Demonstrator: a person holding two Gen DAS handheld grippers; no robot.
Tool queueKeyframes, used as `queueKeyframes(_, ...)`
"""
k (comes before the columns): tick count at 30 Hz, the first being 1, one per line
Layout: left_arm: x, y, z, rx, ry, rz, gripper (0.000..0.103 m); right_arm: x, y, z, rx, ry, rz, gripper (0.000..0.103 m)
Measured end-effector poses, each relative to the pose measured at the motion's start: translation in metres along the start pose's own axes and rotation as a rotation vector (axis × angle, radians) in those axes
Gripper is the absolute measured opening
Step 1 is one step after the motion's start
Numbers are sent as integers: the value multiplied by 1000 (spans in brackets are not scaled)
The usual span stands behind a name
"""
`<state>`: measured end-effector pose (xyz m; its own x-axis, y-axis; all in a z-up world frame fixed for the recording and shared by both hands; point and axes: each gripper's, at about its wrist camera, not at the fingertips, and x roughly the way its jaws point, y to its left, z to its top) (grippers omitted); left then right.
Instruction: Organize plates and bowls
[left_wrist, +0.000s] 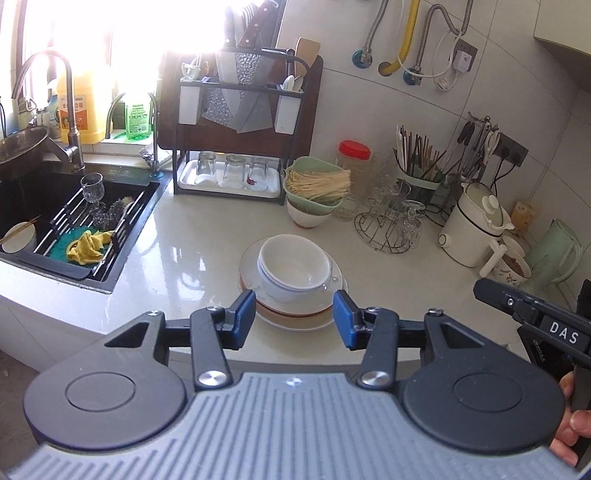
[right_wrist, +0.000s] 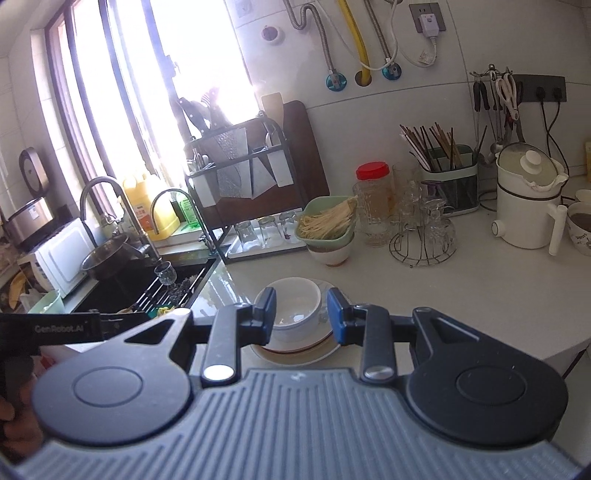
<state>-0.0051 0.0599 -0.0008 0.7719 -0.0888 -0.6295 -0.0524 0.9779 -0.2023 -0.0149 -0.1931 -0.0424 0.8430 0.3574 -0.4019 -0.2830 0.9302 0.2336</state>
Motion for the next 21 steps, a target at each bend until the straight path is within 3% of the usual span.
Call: queueKeyframes(21, -12, -2, -23, -18, 16, 50, 59, -9, -4, -21, -23, 50, -16, 34)
